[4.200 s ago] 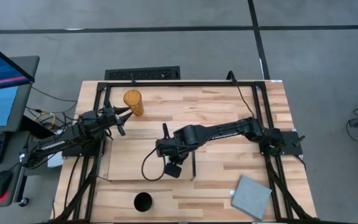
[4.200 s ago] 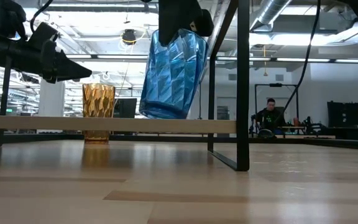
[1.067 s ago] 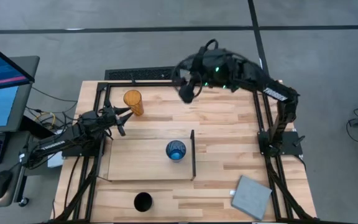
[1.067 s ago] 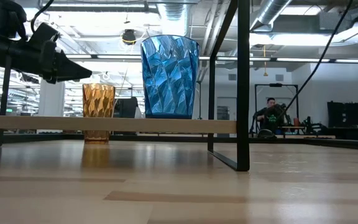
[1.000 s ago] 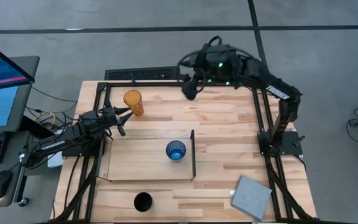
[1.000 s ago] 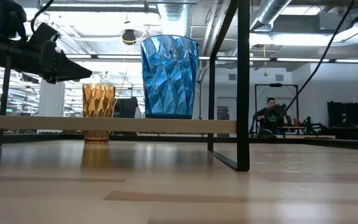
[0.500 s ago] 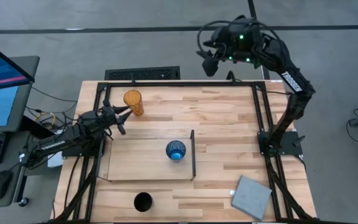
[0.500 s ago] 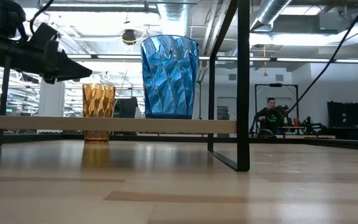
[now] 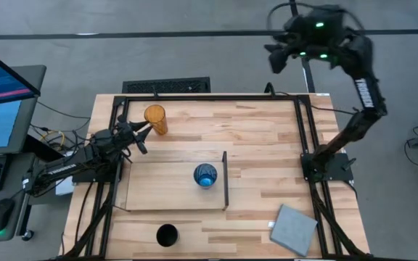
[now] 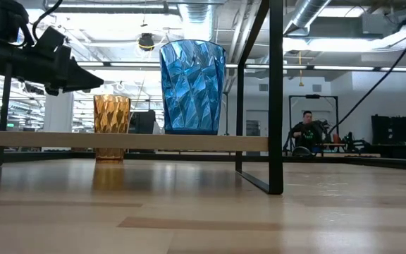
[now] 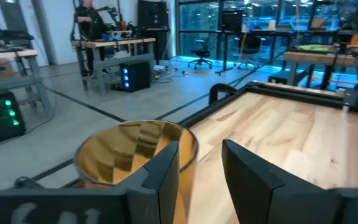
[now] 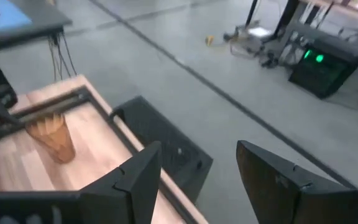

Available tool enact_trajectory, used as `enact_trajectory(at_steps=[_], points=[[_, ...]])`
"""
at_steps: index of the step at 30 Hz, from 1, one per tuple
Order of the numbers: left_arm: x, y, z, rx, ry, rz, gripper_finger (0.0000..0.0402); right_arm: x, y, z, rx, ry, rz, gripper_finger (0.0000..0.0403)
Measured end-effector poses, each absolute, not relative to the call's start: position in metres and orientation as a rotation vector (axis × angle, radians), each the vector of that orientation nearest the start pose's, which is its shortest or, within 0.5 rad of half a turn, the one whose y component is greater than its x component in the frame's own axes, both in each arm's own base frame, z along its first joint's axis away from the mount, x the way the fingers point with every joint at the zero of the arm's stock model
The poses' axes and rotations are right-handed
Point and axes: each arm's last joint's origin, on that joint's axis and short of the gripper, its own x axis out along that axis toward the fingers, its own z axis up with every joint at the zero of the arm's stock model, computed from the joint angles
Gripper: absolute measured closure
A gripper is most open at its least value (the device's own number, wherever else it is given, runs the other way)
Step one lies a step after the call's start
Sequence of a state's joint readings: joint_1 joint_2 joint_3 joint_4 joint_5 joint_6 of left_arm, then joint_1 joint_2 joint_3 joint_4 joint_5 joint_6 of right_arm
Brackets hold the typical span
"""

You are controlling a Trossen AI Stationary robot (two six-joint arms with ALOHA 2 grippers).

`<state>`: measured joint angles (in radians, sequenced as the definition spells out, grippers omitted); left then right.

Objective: Stack small to large cups/mugs on shelf
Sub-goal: Put the black cup on the shelf

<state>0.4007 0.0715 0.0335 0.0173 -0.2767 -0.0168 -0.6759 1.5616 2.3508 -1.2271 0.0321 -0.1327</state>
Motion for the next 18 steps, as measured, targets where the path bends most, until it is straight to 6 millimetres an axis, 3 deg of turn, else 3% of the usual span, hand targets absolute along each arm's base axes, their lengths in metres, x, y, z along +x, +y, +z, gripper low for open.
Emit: enact_trajectory(at_steps=[4,7,11,18], points=[[0.088,0.047,0.171,-0.032,0.009,0.715,0.0287,0.151,-0.135,0.558,-0.032,0.388,-0.676,0.0173],[0.087,0.047,0.171,-0.046,0.002,0.733,0.0287,0.135,-0.127,0.556,-0.073,0.377,-0.656,0.0173],[0.087,0.047,0.172,-0.047,0.001,0.740,0.0287,0.125,-0.129,0.526,-0.024,0.410,-0.607,0.0173],[0.087,0.048,0.172,-0.041,0.002,0.766,0.0287,0.120,-0.136,0.458,-0.019,0.119,-0.628,0.0173]])
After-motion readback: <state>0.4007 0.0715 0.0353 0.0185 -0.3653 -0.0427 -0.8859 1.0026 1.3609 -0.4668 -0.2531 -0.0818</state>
